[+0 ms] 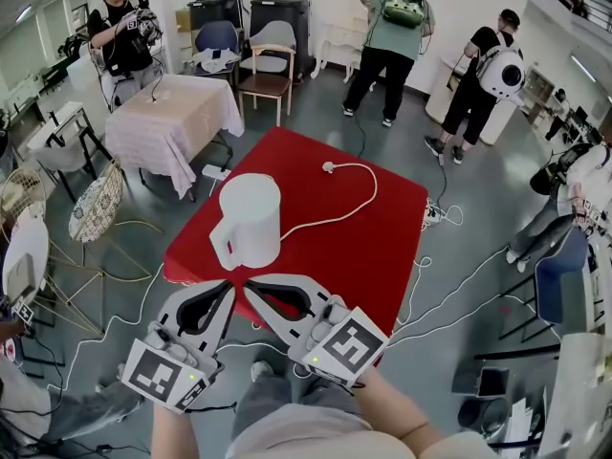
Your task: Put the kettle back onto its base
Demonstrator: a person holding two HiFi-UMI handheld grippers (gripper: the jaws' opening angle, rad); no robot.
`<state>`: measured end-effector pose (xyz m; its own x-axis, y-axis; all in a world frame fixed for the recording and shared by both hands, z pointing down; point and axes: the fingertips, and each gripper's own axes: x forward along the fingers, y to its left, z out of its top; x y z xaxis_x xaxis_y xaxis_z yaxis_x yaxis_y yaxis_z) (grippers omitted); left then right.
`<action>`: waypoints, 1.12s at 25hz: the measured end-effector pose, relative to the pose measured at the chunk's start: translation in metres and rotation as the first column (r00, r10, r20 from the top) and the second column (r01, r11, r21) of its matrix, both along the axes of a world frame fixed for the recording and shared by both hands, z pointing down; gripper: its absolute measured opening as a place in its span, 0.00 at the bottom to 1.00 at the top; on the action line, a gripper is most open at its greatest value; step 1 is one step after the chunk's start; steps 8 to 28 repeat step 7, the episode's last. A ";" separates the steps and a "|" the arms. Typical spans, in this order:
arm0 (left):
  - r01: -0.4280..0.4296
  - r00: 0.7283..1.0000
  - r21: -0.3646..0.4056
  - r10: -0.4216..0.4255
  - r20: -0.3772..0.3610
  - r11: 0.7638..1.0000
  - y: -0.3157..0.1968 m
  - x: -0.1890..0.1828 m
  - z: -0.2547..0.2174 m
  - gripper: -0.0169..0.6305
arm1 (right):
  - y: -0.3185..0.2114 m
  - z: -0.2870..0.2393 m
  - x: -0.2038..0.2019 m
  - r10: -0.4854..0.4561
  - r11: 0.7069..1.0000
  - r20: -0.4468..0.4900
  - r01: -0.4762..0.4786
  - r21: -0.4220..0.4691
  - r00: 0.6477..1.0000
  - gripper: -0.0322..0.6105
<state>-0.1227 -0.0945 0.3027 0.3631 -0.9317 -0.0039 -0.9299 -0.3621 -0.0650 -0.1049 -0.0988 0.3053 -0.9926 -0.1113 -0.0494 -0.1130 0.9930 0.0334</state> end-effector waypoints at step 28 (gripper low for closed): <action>-0.006 1.000 -0.008 0.006 0.005 1.000 0.000 -0.006 0.006 0.05 | 0.001 0.004 -0.008 0.005 1.000 0.000 -0.005 -0.006 1.000 0.06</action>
